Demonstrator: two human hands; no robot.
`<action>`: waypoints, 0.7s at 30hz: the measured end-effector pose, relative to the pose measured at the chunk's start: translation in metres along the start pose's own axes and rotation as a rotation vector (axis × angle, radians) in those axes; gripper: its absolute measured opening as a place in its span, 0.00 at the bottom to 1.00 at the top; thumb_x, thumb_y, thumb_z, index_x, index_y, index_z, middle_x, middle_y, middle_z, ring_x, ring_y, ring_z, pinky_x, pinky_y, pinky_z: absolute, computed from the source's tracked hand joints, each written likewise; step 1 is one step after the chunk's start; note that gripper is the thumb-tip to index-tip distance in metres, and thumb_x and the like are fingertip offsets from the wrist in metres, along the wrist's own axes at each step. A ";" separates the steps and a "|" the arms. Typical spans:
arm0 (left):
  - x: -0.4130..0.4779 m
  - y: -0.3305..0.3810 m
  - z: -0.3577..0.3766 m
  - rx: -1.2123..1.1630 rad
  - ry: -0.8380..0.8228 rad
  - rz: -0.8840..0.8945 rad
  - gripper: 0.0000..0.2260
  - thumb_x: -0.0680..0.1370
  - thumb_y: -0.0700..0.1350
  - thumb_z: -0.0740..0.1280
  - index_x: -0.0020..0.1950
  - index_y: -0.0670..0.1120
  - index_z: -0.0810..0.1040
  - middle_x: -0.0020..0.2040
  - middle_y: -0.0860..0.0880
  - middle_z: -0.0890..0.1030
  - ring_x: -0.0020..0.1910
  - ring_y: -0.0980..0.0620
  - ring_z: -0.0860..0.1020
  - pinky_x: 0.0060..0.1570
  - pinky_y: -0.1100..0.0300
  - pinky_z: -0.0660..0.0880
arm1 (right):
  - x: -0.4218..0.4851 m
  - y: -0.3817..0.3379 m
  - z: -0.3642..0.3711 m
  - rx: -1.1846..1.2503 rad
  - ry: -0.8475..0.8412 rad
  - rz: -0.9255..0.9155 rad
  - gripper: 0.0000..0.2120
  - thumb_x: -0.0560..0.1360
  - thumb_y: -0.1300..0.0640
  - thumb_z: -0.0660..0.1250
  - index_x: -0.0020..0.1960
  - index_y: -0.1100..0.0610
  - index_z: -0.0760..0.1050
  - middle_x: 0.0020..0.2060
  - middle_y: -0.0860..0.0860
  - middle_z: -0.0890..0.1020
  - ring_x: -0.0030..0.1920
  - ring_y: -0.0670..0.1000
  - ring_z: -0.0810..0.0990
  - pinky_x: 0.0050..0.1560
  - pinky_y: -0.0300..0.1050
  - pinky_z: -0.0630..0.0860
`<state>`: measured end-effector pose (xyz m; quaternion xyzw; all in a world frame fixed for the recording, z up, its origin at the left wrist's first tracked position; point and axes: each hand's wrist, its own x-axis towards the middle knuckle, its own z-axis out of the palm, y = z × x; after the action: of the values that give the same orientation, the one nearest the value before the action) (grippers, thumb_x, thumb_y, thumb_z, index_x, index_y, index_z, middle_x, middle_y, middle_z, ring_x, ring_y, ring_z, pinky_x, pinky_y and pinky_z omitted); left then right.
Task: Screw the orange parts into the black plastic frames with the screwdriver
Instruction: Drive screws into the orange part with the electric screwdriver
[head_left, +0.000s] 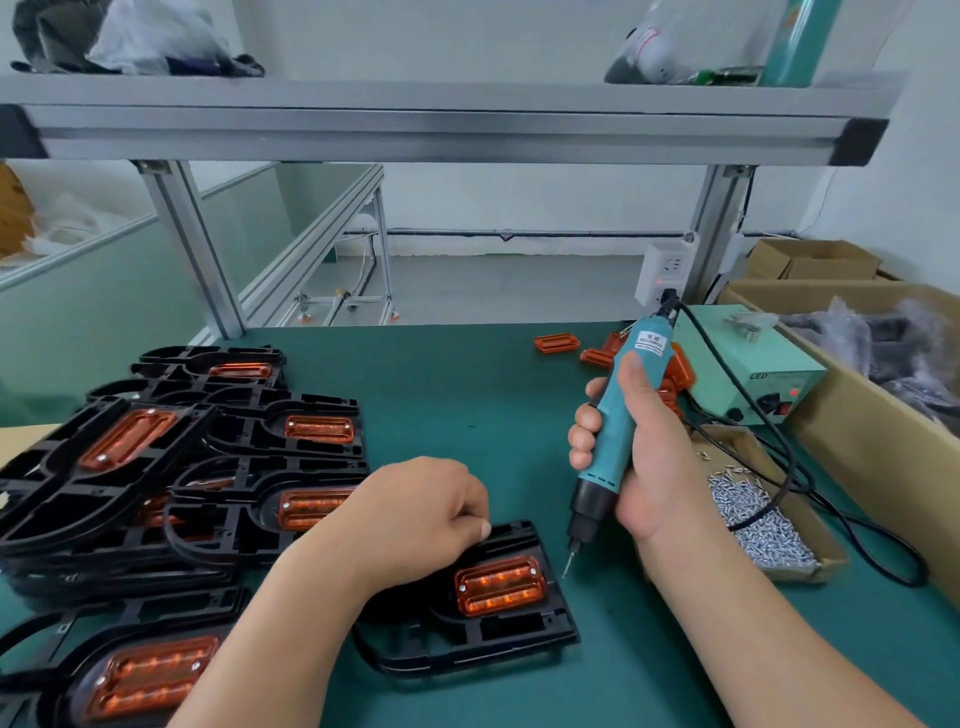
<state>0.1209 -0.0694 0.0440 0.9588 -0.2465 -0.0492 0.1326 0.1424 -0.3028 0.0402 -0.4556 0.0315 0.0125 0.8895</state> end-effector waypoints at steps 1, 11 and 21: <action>0.000 0.000 0.000 -0.020 -0.001 -0.003 0.09 0.80 0.57 0.66 0.49 0.55 0.82 0.45 0.59 0.80 0.47 0.59 0.78 0.52 0.54 0.78 | 0.000 0.000 0.000 -0.010 0.010 0.018 0.25 0.72 0.35 0.75 0.52 0.56 0.75 0.33 0.52 0.75 0.29 0.51 0.75 0.27 0.43 0.74; 0.002 0.005 0.002 -0.061 -0.041 0.020 0.14 0.80 0.63 0.63 0.55 0.56 0.82 0.48 0.55 0.81 0.48 0.55 0.79 0.52 0.51 0.78 | -0.005 0.010 0.009 -0.224 -0.037 0.162 0.17 0.81 0.44 0.70 0.54 0.57 0.72 0.34 0.56 0.79 0.30 0.55 0.79 0.28 0.44 0.77; 0.001 0.001 0.002 -0.123 -0.074 0.005 0.09 0.81 0.59 0.63 0.56 0.60 0.80 0.49 0.59 0.82 0.49 0.60 0.79 0.54 0.52 0.78 | -0.010 0.020 0.008 -0.546 -0.100 0.054 0.22 0.76 0.43 0.74 0.63 0.54 0.74 0.53 0.58 0.80 0.37 0.55 0.85 0.28 0.47 0.77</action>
<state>0.1212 -0.0714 0.0420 0.9457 -0.2502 -0.0993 0.1823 0.1320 -0.2839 0.0292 -0.6764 -0.0046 0.0668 0.7335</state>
